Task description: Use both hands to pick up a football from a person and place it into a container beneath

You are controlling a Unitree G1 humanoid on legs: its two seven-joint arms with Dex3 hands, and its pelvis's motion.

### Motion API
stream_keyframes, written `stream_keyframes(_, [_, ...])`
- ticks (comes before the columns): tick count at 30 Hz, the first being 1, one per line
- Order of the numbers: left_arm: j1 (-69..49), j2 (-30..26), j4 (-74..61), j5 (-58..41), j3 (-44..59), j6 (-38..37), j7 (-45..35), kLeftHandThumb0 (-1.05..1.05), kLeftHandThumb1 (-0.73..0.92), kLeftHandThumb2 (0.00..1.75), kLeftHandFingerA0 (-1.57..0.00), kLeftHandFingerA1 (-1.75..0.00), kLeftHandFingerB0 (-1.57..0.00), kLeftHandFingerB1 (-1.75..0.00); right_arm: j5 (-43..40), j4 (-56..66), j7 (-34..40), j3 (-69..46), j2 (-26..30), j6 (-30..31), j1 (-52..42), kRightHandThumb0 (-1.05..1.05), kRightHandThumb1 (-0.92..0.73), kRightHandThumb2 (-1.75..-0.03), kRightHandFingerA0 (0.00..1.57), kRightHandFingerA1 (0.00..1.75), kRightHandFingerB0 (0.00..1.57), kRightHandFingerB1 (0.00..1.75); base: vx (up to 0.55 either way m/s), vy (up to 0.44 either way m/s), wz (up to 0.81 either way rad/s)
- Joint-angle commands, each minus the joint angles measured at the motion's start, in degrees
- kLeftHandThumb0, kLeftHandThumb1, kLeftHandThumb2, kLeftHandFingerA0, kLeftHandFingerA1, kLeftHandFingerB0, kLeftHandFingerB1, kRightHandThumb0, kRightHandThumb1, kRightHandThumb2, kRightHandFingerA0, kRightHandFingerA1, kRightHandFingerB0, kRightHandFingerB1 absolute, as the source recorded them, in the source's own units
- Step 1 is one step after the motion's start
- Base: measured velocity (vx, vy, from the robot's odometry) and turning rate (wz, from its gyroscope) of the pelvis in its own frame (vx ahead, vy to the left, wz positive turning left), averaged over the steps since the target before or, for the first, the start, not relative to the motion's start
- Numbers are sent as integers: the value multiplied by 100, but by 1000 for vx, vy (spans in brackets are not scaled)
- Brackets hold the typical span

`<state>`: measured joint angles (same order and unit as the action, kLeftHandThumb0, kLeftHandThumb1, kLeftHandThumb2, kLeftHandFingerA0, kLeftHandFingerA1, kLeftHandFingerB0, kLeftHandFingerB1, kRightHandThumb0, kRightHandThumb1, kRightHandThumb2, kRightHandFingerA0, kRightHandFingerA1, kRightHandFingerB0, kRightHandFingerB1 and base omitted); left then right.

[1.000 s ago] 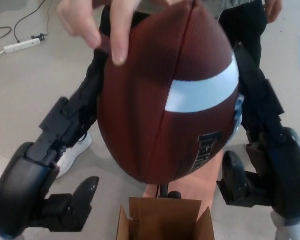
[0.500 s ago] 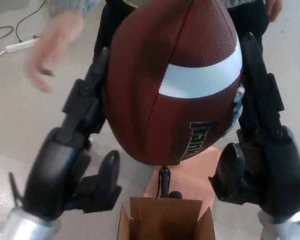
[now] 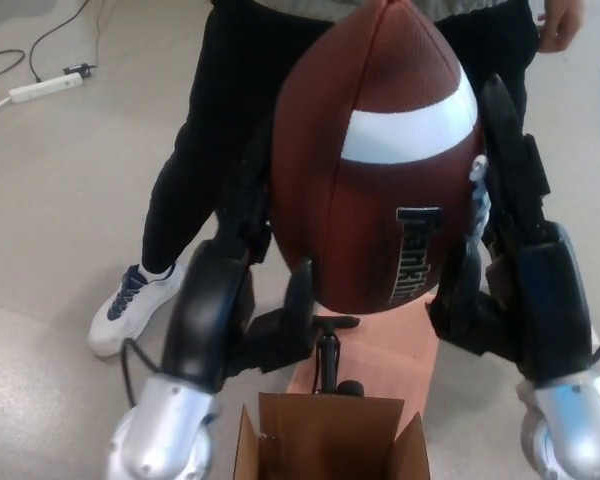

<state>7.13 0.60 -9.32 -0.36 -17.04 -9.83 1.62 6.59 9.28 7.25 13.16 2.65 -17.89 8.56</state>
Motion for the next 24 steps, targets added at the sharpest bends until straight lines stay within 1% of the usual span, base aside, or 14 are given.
stream_keyframes(1, [504,270,711,253,-181,-413,-167,-80,74,106,-4,-30,-14,-40,140,-523,-408,43,78,166,470,-77,-80,-99,0,4,0,10,0,0,0])
stream_keyframes(5, [583,271,1079,74,-15,-522,-229,-75,71,105,-2,-32,-8,-39,-154,-809,-707,2,170,363,646,-80,-82,-103,0,4,0,7,0,0,0])
stream_keyframes(6, [571,260,1197,-167,120,-498,-352,-74,69,105,-3,-30,-6,-35,-390,-792,-921,-59,245,664,666,-90,-89,-120,0,9,0,8,0,0,0])
stream_keyframes(8, [558,265,1256,-329,278,-412,-378,-84,74,81,-9,-21,-11,-28,-578,-799,-1032,-152,277,844,675,-91,-89,-119,0,10,0,7,0,0,0])
stream_keyframes(9, [563,260,1265,-377,346,-376,-379,-78,70,103,-6,-26,-8,-34,-597,-815,-1037,-194,293,853,686,-91,-89,-120,0,11,0,7,0,0,0])
stream_keyframes(11, [599,145,1292,-515,647,-228,-376,-88,75,106,-10,-19,-11,-32,-684,-893,-1065,-388,381,867,738,-91,-89,-120,0,11,0,7,0,0,0])
stream_keyframes(12, [647,66,1308,-572,902,-109,-284,-81,87,68,-10,-22,-12,-25,-724,-973,-1069,-550,464,860,774,-91,-90,-120,0,10,0,6,0,0,0])
stream_keyframes(13, [689,8,1355,-619,1047,-89,-310,-87,76,107,-7,-18,-10,-28,-734,-1023,-1084,-648,504,866,793,-92,-90,-120,0,9,0,6,0,0,0])
stream_keyframes(17, [1024,-285,1753,-880,1766,-153,-457,-79,76,109,0,-18,-10,-23,-935,-1208,-1243,-1087,718,922,784,-89,-86,-119,0,14,0,9,0,0,0])
stream_keyframes(19, [1157,-366,1917,-971,1979,-214,-561,-76,92,71,0,-16,-5,-21,-942,-1246,-1278,-1194,755,955,779,-88,-86,-119,0,15,0,10,0,0,0])
stream_keyframes(20, [1223,-390,2001,-1019,2091,-247,-596,-76,92,71,0,-16,-5,-21,-936,-1272,-1291,-1242,775,948,771,-88,-86,-119,0,15,0,10,0,0,0])
stream_keyframes(21, [1340,-456,2076,-1045,2338,-137,-441,-79,75,110,0,-22,-13,-24,-997,-1311,-1327,-1335,802,977,753,-93,-86,-119,0,11,0,7,0,0,0])
stream_keyframes(22, [1366,-476,2113,-1049,2402,-144,-450,-78,92,69,-1,-21,-3,-23,-1016,-1319,-1357,-1363,803,970,747,-93,-86,-119,0,10,0,6,0,0,0])
stream_keyframes(24, [1391,-510,2155,-1056,2528,-147,-512,-81,92,72,0,-18,-4,-21,-1060,-1342,-1433,-1425,785,923,731,-93,-86,-119,0,10,0,6,0,0,0])
